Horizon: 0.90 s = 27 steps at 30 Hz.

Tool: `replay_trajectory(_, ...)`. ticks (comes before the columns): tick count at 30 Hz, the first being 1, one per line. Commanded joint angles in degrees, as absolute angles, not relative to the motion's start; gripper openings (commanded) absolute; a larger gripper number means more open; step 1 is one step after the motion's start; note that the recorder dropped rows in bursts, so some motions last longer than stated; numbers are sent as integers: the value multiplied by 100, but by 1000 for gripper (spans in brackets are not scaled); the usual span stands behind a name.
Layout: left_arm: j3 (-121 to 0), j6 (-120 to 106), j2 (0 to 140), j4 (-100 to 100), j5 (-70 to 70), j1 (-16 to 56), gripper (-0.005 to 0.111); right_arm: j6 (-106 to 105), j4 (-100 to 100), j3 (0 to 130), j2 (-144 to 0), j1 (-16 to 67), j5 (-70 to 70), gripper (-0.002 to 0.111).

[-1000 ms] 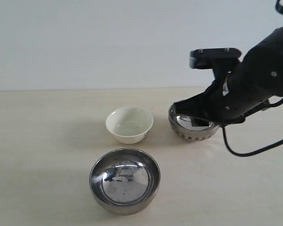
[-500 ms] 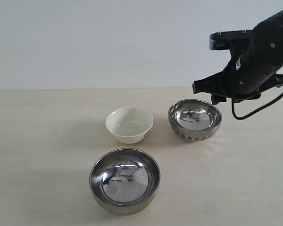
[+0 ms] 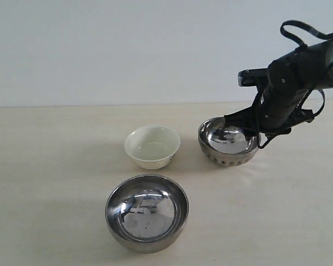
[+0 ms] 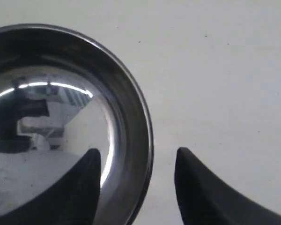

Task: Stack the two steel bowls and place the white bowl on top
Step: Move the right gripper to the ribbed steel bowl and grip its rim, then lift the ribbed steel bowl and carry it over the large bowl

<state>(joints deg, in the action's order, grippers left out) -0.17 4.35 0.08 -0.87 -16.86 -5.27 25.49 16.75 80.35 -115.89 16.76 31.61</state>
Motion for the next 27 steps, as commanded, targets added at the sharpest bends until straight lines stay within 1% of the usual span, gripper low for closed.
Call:
replay_trajectory(1,0,476,0,-78,-1680,-545,4,2494,1687,8068,-11894,1589,2946,43)
replay_trajectory(6,0,476,0,-78,-1680,-545,4,2540,1687,8068,-12145,1589,2780,42)
replay_trajectory(7,0,476,0,-78,-1680,-545,4,2550,1687,8068,-12155,1589,2781,38)
replay_trajectory(8,0,476,0,-78,-1680,-545,4,2550,1687,8068,-12155,1589,2781,30)
replay_trajectory(11,0,476,0,-78,-1680,-545,4,2584,1687,8068,-12129,1589,2912,-1)
replay_trajectory(14,0,476,0,-78,-1680,-545,4,2615,1687,8068,-11972,1589,3223,0)
replay_trajectory(18,0,476,0,-78,-1680,-545,4,2183,1545,8068,-11349,1601,3996,0)
replay_trajectory(23,0,476,0,-78,-1680,-545,4,912,98,8034,-10048,1601,4669,0)
replay_trajectory(27,0,476,0,-78,-1680,-545,4,541,-801,7322,-9161,1601,4563,0)
